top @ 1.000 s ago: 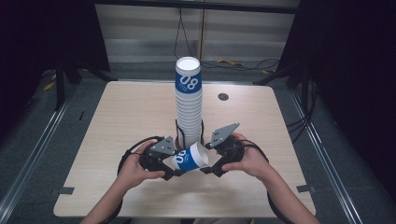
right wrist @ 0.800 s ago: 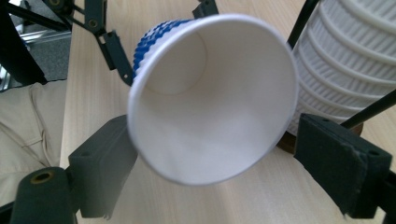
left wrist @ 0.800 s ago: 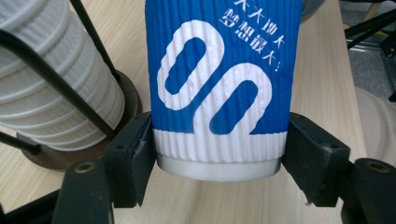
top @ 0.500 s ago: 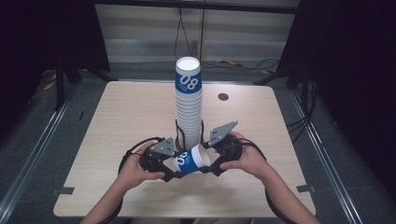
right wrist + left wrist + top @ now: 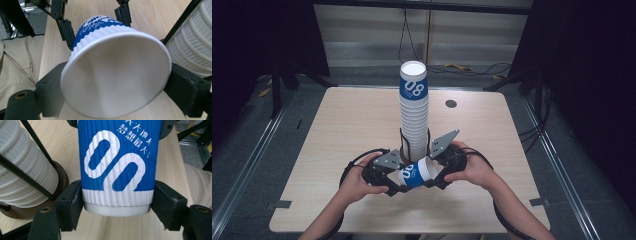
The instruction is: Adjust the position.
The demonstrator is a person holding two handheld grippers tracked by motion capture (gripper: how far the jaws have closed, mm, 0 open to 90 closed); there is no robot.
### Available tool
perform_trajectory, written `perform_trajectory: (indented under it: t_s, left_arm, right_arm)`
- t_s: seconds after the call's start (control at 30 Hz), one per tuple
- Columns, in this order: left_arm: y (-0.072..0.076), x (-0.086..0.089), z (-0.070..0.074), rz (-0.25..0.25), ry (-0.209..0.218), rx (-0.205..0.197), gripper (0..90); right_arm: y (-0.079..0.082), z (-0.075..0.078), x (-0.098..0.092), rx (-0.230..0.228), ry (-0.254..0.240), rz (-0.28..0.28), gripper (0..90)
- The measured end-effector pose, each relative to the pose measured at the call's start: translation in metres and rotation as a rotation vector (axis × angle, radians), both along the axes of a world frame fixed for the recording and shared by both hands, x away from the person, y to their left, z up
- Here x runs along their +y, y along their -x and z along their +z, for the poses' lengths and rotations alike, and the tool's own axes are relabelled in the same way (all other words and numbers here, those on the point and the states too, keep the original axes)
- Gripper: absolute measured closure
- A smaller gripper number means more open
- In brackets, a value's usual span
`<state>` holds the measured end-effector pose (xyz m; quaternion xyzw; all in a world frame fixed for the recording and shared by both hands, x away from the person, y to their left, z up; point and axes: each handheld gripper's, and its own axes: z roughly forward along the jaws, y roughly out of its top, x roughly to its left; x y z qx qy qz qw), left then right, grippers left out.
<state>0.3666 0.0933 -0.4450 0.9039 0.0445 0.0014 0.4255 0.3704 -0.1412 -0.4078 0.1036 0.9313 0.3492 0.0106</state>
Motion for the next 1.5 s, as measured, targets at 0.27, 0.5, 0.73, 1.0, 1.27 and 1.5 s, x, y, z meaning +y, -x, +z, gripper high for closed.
perform_trajectory:
  t_s: [0.27,0.5,0.73,1.0,1.27,1.5]
  left_arm:
    - [-0.001,-0.001,-0.001,-0.004,-0.005,-0.004,30.3]
    - [0.000,-0.005,-0.001,0.008,-0.035,-0.016,26.8]
    - [-0.003,-0.003,-0.001,0.047,-0.050,-0.014,19.1]
    - [-0.002,-0.002,-0.001,0.048,-0.055,-0.017,19.0]
    - [-0.002,-0.003,-0.001,0.055,-0.062,-0.009,19.1]
    - [-0.003,-0.002,-0.002,0.054,-0.044,0.000,19.0]
  right_arm:
    - [0.001,0.001,-0.001,-0.014,0.000,0.002,14.0]
    - [0.001,0.001,-0.001,-0.022,0.033,0.003,15.1]
    - [0.000,0.005,-0.004,-0.029,0.113,-0.001,16.7]
    - [0.000,0.007,-0.005,-0.035,0.169,0.000,16.7]
    - [0.002,0.011,-0.002,-0.044,0.250,0.022,16.7]
    - [0.004,0.011,0.001,-0.032,0.271,0.027,16.6]
